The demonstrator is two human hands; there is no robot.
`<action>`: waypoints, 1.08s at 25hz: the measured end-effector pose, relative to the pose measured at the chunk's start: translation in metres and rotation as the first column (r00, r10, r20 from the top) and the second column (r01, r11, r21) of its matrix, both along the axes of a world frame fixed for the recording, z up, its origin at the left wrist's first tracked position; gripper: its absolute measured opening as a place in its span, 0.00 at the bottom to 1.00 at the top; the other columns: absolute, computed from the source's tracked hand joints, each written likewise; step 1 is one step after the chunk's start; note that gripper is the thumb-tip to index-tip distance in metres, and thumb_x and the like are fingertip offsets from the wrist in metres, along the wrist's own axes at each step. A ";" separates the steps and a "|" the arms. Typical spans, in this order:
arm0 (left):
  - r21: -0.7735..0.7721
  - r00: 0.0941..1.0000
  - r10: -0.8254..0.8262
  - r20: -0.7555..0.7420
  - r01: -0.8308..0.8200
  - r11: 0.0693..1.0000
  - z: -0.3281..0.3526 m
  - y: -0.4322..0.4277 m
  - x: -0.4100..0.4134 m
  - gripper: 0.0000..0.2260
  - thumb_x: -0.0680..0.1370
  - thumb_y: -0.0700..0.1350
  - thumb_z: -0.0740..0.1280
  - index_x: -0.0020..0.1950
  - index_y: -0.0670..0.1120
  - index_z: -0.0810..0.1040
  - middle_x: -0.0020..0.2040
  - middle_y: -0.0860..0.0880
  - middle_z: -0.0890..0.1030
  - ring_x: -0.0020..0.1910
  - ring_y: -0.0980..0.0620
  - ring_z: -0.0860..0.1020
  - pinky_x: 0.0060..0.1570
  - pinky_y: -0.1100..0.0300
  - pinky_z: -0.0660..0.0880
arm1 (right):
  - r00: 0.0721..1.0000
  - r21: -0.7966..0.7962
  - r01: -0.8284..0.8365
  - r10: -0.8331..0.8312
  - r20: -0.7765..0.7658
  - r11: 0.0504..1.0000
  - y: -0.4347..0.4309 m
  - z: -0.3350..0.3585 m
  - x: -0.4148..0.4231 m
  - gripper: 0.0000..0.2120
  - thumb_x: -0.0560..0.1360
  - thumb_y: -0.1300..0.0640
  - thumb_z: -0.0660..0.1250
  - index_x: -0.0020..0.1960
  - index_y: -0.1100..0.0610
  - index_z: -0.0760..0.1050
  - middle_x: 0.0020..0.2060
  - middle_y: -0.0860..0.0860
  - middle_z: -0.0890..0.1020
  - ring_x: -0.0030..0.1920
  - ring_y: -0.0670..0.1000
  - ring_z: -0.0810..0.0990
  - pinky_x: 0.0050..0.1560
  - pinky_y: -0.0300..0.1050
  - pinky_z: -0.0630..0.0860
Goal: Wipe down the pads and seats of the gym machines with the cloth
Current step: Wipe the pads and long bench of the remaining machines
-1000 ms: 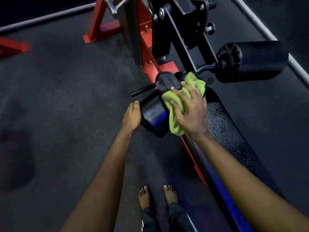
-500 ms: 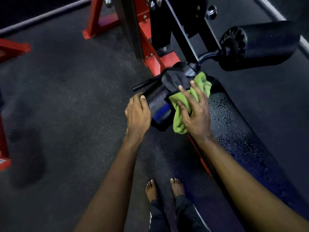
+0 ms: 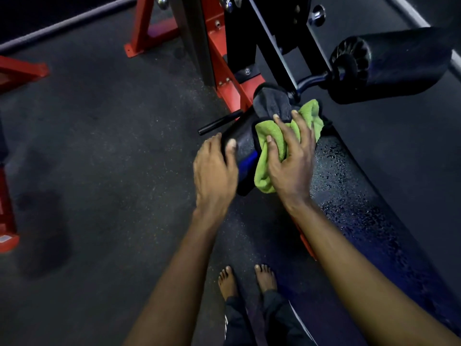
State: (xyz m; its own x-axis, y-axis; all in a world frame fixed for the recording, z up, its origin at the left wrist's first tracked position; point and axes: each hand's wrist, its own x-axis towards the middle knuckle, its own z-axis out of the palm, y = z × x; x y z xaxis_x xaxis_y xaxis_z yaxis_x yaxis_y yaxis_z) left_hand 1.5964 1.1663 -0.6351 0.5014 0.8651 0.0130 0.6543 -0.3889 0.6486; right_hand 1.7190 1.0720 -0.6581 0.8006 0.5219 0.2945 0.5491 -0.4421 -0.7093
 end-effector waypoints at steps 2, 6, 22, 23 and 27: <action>0.021 1.000 -0.006 0.002 0.006 1.000 -0.014 -0.009 0.004 0.25 0.84 0.55 0.51 0.74 0.41 0.69 0.70 0.42 0.74 0.71 0.44 0.70 0.72 0.48 0.65 | 1.000 -0.016 -0.007 0.007 -0.010 1.000 0.002 0.001 -0.001 0.21 0.80 0.47 0.65 0.73 0.49 0.74 0.77 0.50 0.67 0.79 0.58 0.61 0.77 0.63 0.61; -0.001 0.995 0.054 0.087 -0.054 0.999 -0.021 0.004 0.006 0.23 0.84 0.51 0.50 0.71 0.40 0.73 0.66 0.43 0.77 0.67 0.46 0.72 0.69 0.52 0.66 | 0.970 -0.118 -0.193 0.208 0.123 0.974 -0.011 -0.002 0.002 0.21 0.81 0.49 0.66 0.74 0.50 0.73 0.77 0.53 0.67 0.80 0.60 0.56 0.80 0.47 0.47; -0.384 0.983 0.117 -0.140 -0.163 0.909 0.001 0.048 0.013 0.20 0.84 0.48 0.52 0.66 0.48 0.79 0.65 0.42 0.79 0.64 0.42 0.75 0.57 0.57 0.67 | 0.981 0.191 0.180 -0.160 -0.112 0.965 0.008 -0.011 0.015 0.21 0.81 0.47 0.65 0.74 0.43 0.71 0.74 0.42 0.63 0.78 0.52 0.63 0.66 0.64 0.76; -0.393 0.978 0.106 -0.177 -0.169 0.904 0.004 0.050 0.015 0.20 0.84 0.49 0.51 0.67 0.47 0.78 0.66 0.40 0.78 0.66 0.41 0.74 0.58 0.56 0.67 | 0.968 0.242 0.225 -0.190 -0.163 0.944 0.009 -0.013 0.004 0.21 0.82 0.47 0.65 0.74 0.44 0.71 0.75 0.42 0.62 0.78 0.52 0.64 0.66 0.63 0.75; -0.408 0.969 0.057 -0.242 -0.155 0.900 0.016 0.041 0.019 0.24 0.86 0.55 0.48 0.74 0.44 0.71 0.72 0.38 0.72 0.72 0.39 0.69 0.68 0.50 0.64 | 0.890 0.224 0.321 -0.213 -0.403 0.920 0.000 -0.020 -0.058 0.26 0.82 0.51 0.66 0.79 0.51 0.66 0.78 0.57 0.61 0.78 0.52 0.62 0.75 0.35 0.59</action>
State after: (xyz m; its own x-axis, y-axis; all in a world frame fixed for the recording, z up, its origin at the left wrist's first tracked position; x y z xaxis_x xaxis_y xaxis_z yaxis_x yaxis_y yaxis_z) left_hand 1.6152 1.2070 -0.6193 0.3545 0.8126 -0.4627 0.8201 -0.0325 0.5713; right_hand 1.6612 1.0718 -0.6783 0.9755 0.2132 0.0551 0.1171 -0.2904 -0.9497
